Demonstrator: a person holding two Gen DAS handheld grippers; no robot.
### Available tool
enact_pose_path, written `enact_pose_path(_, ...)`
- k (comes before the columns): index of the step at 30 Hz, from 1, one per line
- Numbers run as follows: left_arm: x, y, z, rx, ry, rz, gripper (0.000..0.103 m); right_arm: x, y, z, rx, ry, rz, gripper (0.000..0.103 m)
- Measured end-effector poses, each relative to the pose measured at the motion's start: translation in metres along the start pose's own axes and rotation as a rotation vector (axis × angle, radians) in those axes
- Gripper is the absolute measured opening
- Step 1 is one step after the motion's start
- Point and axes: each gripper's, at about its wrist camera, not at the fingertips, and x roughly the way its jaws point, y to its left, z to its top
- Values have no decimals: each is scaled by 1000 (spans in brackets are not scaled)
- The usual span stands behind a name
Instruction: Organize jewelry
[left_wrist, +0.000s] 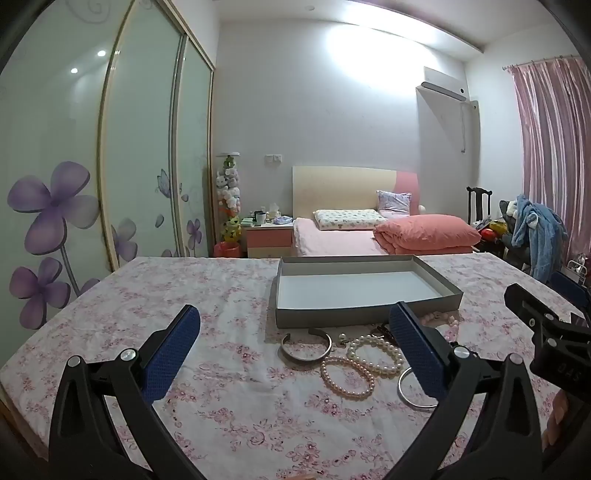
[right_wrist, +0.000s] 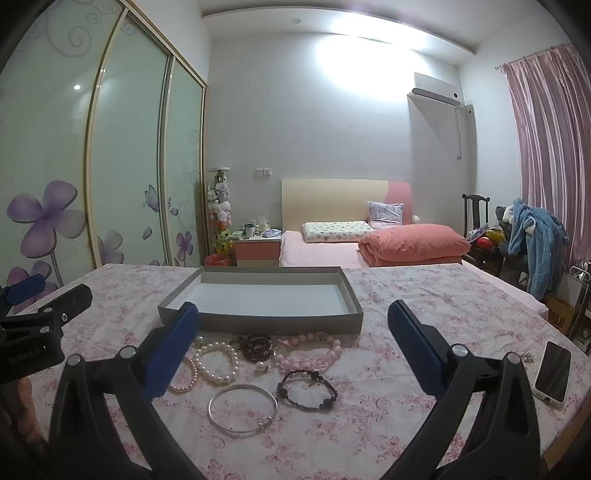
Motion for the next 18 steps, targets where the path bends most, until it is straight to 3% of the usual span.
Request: enact_pose_path(18, 0, 0, 0, -5, 3, -1, 101, 0, 0, 0, 8, 4, -2, 99)
